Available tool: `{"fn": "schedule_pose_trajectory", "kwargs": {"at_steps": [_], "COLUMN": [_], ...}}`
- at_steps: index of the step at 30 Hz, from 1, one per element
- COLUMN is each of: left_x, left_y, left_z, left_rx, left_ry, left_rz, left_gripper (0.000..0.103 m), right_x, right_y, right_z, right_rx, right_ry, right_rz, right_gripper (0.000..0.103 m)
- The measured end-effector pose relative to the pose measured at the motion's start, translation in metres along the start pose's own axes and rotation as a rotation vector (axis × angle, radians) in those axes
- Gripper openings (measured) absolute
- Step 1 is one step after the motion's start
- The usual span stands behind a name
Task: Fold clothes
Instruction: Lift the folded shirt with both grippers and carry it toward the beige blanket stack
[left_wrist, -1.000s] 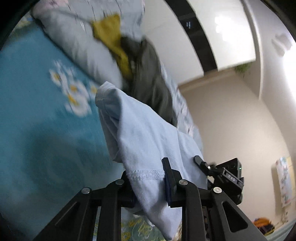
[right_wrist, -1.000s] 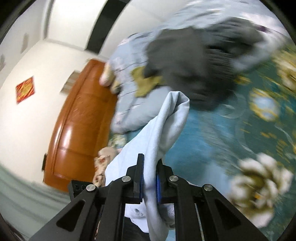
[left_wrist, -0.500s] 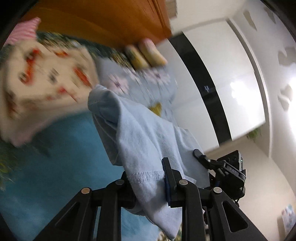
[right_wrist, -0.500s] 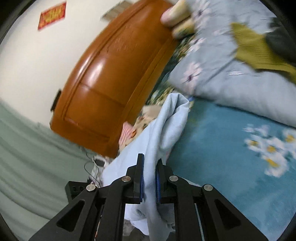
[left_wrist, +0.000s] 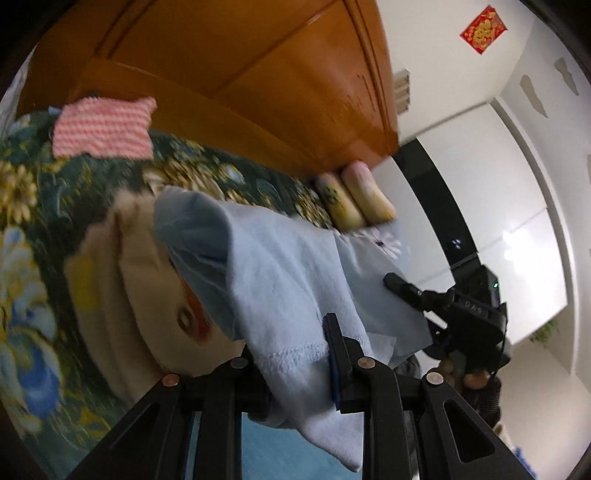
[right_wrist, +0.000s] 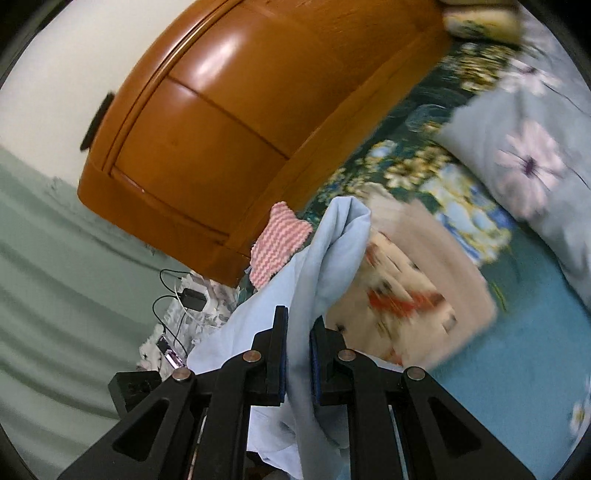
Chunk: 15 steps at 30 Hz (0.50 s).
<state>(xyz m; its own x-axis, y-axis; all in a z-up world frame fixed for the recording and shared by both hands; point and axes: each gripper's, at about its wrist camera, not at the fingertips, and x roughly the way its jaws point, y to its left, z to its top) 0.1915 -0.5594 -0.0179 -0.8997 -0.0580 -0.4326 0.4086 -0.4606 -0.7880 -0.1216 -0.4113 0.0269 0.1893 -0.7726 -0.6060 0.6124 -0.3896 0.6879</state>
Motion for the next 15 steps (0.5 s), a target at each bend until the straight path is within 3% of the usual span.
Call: {"fn": "schedule_pose_trajectory", "kwargs": {"at_steps": [5,15], "left_x": [0.005,0.032], "left_y": [0.027,0.069], "left_z": [0.018,-0.006], "left_rx": [-0.017,-0.064], "left_ry": [-0.062,0.006], "left_rz": [0.045,0.136], "left_gripper": [0.024,0.027], "right_x": [0.041,0.080], "right_y": [-0.004,-0.067], "right_z": [0.034,0.033], "right_rx": [-0.053,0.027], "right_ry": [0.029,0.071], "right_rz": [0.013,-0.044], "right_gripper": [0.011,0.011]}}
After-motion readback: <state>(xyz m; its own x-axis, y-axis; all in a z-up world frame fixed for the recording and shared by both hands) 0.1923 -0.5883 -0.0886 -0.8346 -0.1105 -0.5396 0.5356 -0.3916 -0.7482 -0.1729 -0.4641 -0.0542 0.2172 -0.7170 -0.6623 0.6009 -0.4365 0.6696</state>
